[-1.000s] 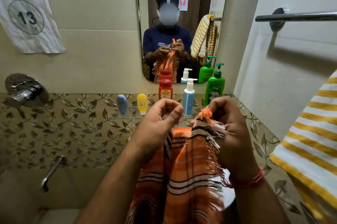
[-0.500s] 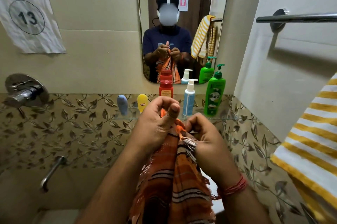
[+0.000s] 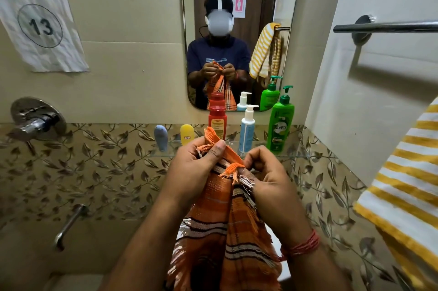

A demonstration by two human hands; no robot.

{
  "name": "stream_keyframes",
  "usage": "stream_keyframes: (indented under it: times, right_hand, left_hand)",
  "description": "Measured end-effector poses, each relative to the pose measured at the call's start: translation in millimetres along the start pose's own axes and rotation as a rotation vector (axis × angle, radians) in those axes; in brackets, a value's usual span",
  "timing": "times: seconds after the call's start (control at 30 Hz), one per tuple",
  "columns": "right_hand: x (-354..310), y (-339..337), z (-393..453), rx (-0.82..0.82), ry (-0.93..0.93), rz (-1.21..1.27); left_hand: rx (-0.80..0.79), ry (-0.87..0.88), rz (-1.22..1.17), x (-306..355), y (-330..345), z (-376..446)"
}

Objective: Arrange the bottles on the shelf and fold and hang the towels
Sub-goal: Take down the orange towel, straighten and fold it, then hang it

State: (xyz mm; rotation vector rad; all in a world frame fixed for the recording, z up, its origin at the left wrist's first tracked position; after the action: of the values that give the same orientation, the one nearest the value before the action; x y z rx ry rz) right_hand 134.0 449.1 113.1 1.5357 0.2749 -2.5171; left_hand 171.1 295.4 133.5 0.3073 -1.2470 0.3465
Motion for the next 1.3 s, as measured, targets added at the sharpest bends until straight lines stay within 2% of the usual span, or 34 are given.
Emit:
stream_keyframes:
  times: [0.1,0.17,0.23,0.33,0.67,0.83,0.93,1.3]
  right_hand:
    - [-5.0,0.4,-2.3,0.020,-0.022,-0.005]
    - [-10.4,-2.4,-2.1,0.098,-0.129,-0.131]
    - [-15.1,-2.9,-2.5,0.117,-0.176,-0.156]
    - [-18.3,-0.9,-4.4,0.081,-0.145,-0.071]
    - [-22.0,0.1,-9.3,0.187,-0.142,-0.082]
    - [-28.8,1.8,-10.7,0.281,-0.205,-0.109]
    - [-26.9,2.7,-10.0,0.338,-0.179,-0.105]
    - [-25.0,5.1,-13.5,0.344,-0.147,-0.129]
  left_hand:
    - [0.024,0.024,0.044,0.2,0.9,-0.8]
    - [0.016,0.058,0.099,1.4,3.7,-3.1]
    - [-0.015,0.069,0.136,2.0,7.3,-5.3]
    - [-0.049,0.043,0.084,2.0,12.4,-7.6]
    - [-0.080,-0.074,-0.040,-6.0,22.1,-19.7]
    - [-0.103,-0.084,-0.102,-9.1,27.3,-24.8]
    - [-0.100,-0.069,-0.108,-12.1,28.1,-26.5]
    - [-0.149,-0.070,-0.190,-8.6,24.2,-33.5]
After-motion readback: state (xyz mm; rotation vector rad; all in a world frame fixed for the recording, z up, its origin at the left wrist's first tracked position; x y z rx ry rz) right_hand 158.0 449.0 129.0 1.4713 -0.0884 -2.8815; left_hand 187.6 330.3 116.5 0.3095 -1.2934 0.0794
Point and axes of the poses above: each hand's wrist, its own z-axis towards the middle knuckle, its own y-axis out of the palm, x = y × z, the point moved 2 cm from there along z, towards the middle knuckle, and after that the axes turned 7 degrees about x, right-handed, at the moved point
